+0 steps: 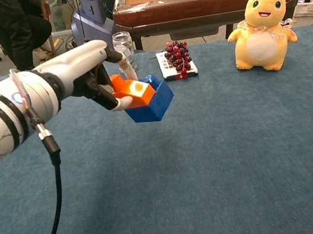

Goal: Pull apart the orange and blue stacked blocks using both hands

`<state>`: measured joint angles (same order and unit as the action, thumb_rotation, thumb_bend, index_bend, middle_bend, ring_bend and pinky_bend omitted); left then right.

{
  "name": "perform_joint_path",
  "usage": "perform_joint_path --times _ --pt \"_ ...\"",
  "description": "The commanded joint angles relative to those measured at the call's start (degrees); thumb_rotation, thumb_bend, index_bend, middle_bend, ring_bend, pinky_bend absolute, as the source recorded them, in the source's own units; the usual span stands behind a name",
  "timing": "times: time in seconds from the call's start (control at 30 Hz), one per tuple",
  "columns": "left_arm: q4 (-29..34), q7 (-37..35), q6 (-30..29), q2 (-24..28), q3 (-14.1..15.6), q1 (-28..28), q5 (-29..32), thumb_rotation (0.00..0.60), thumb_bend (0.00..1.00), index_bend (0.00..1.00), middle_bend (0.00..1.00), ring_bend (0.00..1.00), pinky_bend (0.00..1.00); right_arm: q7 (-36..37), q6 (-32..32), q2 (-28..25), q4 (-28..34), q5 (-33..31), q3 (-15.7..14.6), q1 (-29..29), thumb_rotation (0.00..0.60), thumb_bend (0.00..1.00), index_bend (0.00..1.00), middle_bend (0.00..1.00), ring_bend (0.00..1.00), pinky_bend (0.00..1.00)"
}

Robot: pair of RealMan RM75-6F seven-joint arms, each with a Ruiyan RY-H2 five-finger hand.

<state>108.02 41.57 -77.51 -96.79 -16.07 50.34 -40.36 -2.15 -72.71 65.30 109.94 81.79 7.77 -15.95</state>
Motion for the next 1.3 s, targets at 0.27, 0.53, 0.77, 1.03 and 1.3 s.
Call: perform_joint_path --times 0.27,0.53,0.77,1.03,1.3 --pt "7.0 -0.54 -6.13 0.4 -7.43 -1.32 9.74 0.6 0.38 0.61 1.0 1.0 1.0 -10.39 5.69 1.28 9.9 -12.68 4.81 -6.67 0.6 0.0 0.32 1.0 0.93 0.98" --pt "9.65 -1.4 -8.69 -0.15 -12.39 -0.14 13.04 0.6 0.38 0.63 1.0 1.0 1.0 -17.48 7.8 3.72 13.21 -24.69 8.23 -13.15 0.6 0.0 0.32 1.0 0.97 1.0" --pt "10.19 -0.83 -11.7 -1.67 -14.8 1.76 14.47 0.6 0.38 0.65 1.0 1.0 1.0 -22.72 6.12 7.19 14.39 -34.05 10.89 -18.82 0.6 0.0 0.32 1.0 0.99 1.0" --pt "9.73 -1.96 -14.48 -3.7 -15.09 2.53 12.79 0.6 0.38 0.69 1.0 1.0 1.0 -26.16 1.6 13.29 12.7 -40.42 12.97 -23.97 0.6 0.0 0.3 1.0 1.0 1.0" --pt "9.51 -2.33 -16.74 -5.97 -17.59 3.28 14.84 0.6 0.38 0.71 1.0 1.0 1.0 -29.23 -2.47 17.61 11.13 -44.66 14.68 -27.8 0.6 0.0 0.3 1.0 1.0 1.0"
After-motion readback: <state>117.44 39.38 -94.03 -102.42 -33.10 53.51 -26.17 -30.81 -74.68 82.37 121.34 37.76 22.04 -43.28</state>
